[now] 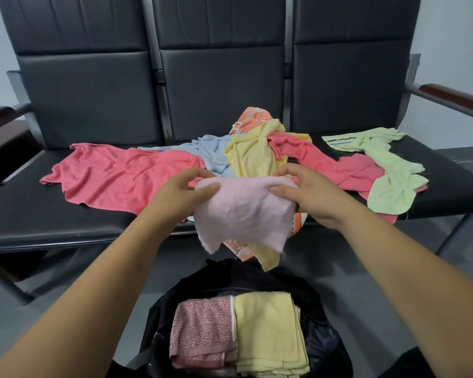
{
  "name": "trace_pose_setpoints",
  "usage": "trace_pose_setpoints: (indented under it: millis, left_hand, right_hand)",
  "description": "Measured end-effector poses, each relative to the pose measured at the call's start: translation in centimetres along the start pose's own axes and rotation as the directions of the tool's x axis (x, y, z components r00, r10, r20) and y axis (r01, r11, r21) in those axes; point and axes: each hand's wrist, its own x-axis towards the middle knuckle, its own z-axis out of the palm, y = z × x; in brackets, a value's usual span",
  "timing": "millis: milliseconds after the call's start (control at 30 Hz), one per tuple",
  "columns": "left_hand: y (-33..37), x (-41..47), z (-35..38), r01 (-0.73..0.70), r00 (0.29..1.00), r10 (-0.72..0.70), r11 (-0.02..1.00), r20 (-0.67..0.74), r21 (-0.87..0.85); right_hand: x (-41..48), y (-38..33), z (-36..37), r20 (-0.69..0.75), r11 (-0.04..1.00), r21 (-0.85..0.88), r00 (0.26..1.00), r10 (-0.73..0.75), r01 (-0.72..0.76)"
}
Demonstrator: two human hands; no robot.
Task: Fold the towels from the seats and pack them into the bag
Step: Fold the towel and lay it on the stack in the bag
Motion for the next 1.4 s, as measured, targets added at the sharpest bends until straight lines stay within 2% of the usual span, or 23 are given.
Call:
trace_pose_setpoints:
  millis: [67,167,233,300,367,400,467,533,667,867,933,1000,1067,1133,1233,1300,1333,1400]
  left_hand:
    - [0.0,0.3,0.2,0.065,0.997,-0.072,0.984,-0.037,-0.166]
    - [0.2,0.3,0.3,0.126,0.991,-0.105,0.94,0.081,-0.317]
    - [-0.1,0.3,0.0,0.086,0.99,-0.065,0.981,0.125,-0.175]
    - [-0.2,0.1,-0.1,-0.016,0.997,0.007,0.993,0.076,0.119]
    - [-0.2,0.0,0.0,-0.103,0.994,0.105,0.94,0.012,0.325]
    - [-0.2,0.1,0.1,-0.122,0.991,0.132,0.923,0.0,0.365]
    - [-0.4,0.2,0.1,-0.147,0.987,0.159,0.913,-0.002,0.381]
    - [-0.5,0.3,0.1,-0.142,0.988,0.154,0.914,-0.001,0.38]
    - [-0.5,0.5,0.0,-0.147,0.983,0.178,0.919,-0.053,0.366]
    - [-0.4,0.5,0.6,-0.143,0.967,0.198,0.942,-0.158,0.305]
    - [-0.4,0.5,0.7,-0.122,0.976,0.158,0.966,-0.147,0.228]
    - [-0.5,0.4,0.4,-0.115,0.99,0.126,0.983,-0.068,0.142]
    - [-0.6,0.5,0.1,-0.111,0.994,0.111,0.989,0.009,0.093]
    - [-0.6,0.5,0.4,-0.118,0.993,0.116,0.986,0.022,0.116]
    - [-0.6,0.5,1.1,-0.143,0.988,0.154,0.96,-0.027,0.242]
    - [-0.8,0.5,1.2,-0.147,0.984,0.17,0.949,-0.061,0.278]
    - [-0.8,0.5,1.2,-0.145,0.982,0.172,0.951,-0.079,0.273]
    - [-0.9,0.6,1.0,-0.161,0.976,0.193,0.951,-0.1,0.263]
  right_hand:
    - [0.0,-0.1,0.1,-0.051,0.98,0.177,0.994,0.1,-0.089]
    - [0.1,-0.3,0.0,-0.082,0.91,0.383,0.976,0.201,-0.155]
    - [0.0,-0.4,-0.1,-0.046,0.896,0.411,0.977,0.207,-0.171]
    - [0.0,-0.4,-0.4,0.032,0.896,0.405,0.982,0.184,-0.182]
    - [0.0,-0.1,-0.7,0.108,0.927,0.325,0.982,0.157,-0.184]
    - [0.1,0.1,-0.7,0.108,0.962,0.221,0.985,0.138,-0.159]
    - [0.2,0.4,-0.5,0.048,0.996,-0.05,0.996,0.079,-0.077]
    - [0.2,0.2,-0.1,-0.013,0.981,-0.191,1.0,0.019,-0.021]
    - [-0.1,-0.7,-0.1,-0.101,0.945,-0.323,0.991,-0.093,0.056]
    - [-0.5,-1.0,-0.1,-0.122,0.91,-0.399,0.978,-0.172,0.111]
    - [-0.3,-0.7,-0.1,-0.123,0.942,-0.321,0.982,-0.146,0.1]
    - [-0.2,-0.3,-0.4,-0.151,0.996,-0.085,0.987,-0.047,0.034]
    - [-0.2,0.0,-0.7,-0.157,0.981,0.185,0.984,0.08,-0.05]
    - [-0.2,0.1,-0.8,-0.146,0.931,0.352,0.977,0.153,-0.093]
    - [-0.4,0.1,-0.6,-0.111,0.902,0.422,0.982,0.156,-0.096]
    - [-0.5,0.1,-0.6,-0.065,0.931,0.356,0.992,0.112,-0.082]
    - [-0.7,0.0,-0.6,-0.051,0.965,0.253,0.995,0.091,-0.075]
    - [-0.9,-0.3,-0.5,-0.087,0.993,-0.111,0.996,0.021,-0.031]
